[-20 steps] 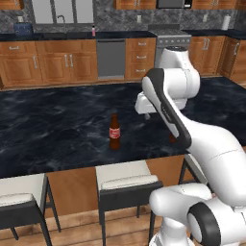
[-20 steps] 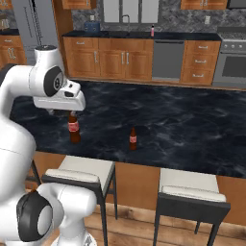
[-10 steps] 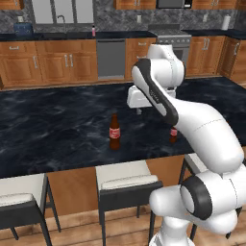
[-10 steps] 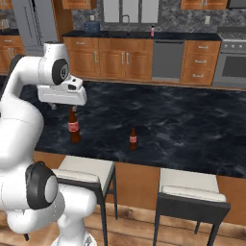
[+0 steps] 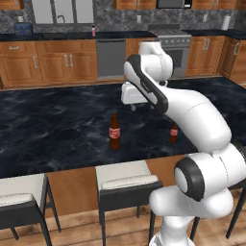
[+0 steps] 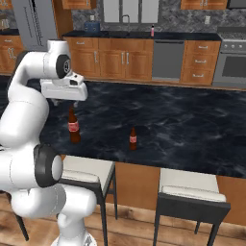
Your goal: Place the large bottle from the dining counter next to the other large bottle outside the sink, and place the small bottle from the dining counter next to the other small bottle inside the sink.
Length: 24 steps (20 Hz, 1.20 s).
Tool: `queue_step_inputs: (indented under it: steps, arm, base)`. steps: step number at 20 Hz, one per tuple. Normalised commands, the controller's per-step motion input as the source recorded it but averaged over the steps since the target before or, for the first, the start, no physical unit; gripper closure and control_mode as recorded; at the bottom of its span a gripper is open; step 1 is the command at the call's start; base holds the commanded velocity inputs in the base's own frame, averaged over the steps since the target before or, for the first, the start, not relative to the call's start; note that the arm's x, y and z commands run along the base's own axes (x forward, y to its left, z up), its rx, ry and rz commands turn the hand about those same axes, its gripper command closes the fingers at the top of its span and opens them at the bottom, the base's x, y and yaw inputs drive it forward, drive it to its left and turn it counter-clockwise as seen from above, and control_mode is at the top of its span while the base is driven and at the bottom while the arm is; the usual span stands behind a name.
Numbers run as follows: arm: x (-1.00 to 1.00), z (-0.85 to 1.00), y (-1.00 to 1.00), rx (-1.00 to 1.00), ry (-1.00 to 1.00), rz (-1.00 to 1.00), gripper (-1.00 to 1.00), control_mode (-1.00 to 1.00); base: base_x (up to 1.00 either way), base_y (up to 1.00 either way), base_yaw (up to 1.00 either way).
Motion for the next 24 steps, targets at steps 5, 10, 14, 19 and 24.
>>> queue_step_inputs:
  steps: [5, 10, 14, 19, 24]
  arm:
    - [0.16, -0.38, 0.00, 0.00, -0.12, 0.00, -1.00, -1.00]
    - [0.28, -0.06, 0.09, 0.00, 0.02, -0.01, -1.00, -1.00]
    - [0.39, 0.00, 0.12, 0.00, 0.10, 0.00, -1.00, -1.00]
    - [0.34, 0.00, 0.07, 0.00, 0.01, 0.00, -1.00, -1.00]
    - [0.33, 0.00, 0.21, 0.00, -0.01, 0.00, -1.00, -1.00]
  base:
    - [0.00, 0.00, 0.00]
    - [0.00, 0.00, 0.00]
    - [0.00, 0.00, 0.00]
    - [0.00, 0.00, 0.00]
    - [0.00, 0.00, 0.00]
